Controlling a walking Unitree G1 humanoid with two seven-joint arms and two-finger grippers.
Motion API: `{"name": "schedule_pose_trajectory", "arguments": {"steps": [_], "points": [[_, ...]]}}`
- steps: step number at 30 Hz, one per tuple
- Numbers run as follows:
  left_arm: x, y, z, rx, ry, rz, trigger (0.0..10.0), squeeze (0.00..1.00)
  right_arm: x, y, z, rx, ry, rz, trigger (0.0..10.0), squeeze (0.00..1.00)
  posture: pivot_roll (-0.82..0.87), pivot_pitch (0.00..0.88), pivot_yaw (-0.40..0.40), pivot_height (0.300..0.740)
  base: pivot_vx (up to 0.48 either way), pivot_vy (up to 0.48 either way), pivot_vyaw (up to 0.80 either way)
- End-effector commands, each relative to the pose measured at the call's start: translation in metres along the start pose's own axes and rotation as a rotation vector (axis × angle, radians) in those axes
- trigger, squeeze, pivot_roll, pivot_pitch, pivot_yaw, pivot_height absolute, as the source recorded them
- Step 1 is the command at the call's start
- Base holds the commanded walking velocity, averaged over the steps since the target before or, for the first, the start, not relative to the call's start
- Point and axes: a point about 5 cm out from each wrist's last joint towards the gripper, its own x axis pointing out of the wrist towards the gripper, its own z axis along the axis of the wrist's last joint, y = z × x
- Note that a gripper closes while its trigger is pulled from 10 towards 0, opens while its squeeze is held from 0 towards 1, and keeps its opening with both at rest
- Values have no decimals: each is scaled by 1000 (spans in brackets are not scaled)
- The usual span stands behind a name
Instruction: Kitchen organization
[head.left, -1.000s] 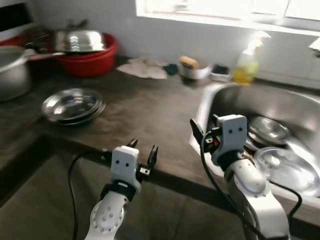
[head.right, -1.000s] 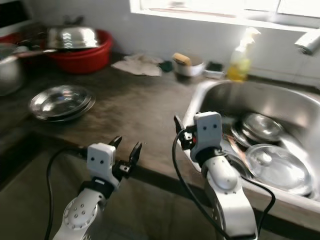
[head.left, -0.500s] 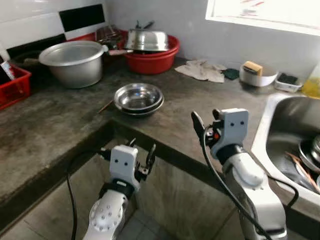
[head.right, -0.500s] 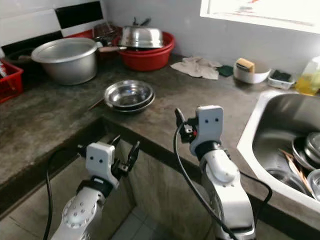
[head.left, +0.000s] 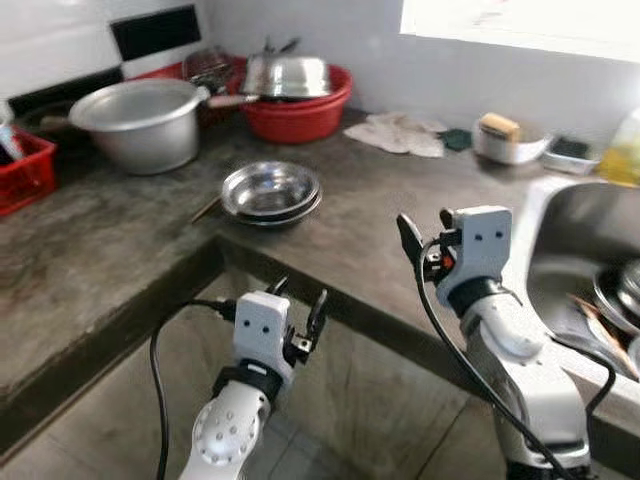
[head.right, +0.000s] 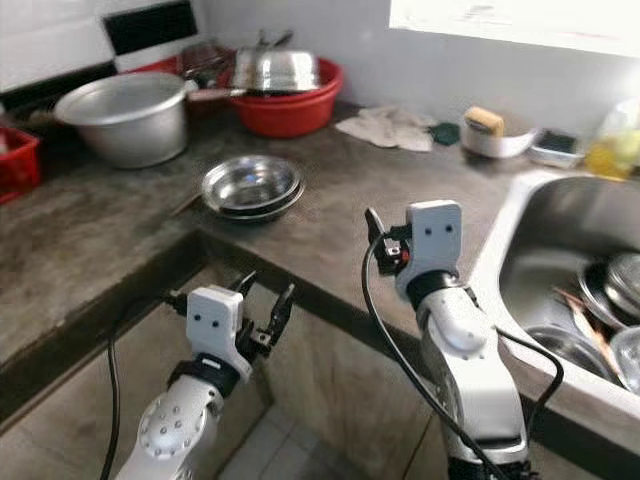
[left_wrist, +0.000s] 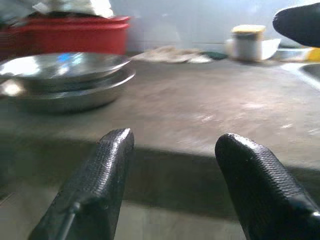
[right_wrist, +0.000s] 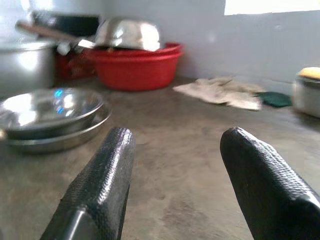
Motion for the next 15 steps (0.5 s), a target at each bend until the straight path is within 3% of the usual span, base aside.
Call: {"name": "schedule_pose_trajectory", "arguments": {"steps": [1,6,15], "points": [[-3,3,-1,4,13,18,10000,0,4,3,4,5,-12,24,10000,0,93,71,-29,740,0,0,800],[-4,2,-2,3,19,22,10000,0,15,-5,13,-16,-30,36,10000,0,94,75,-35,740,0,468,673],[-4,2,-4,-2,25,28,10000,0,36,-13,20,-48,9,79,10000,0,93,85,-38,740,0,0,0]]}}
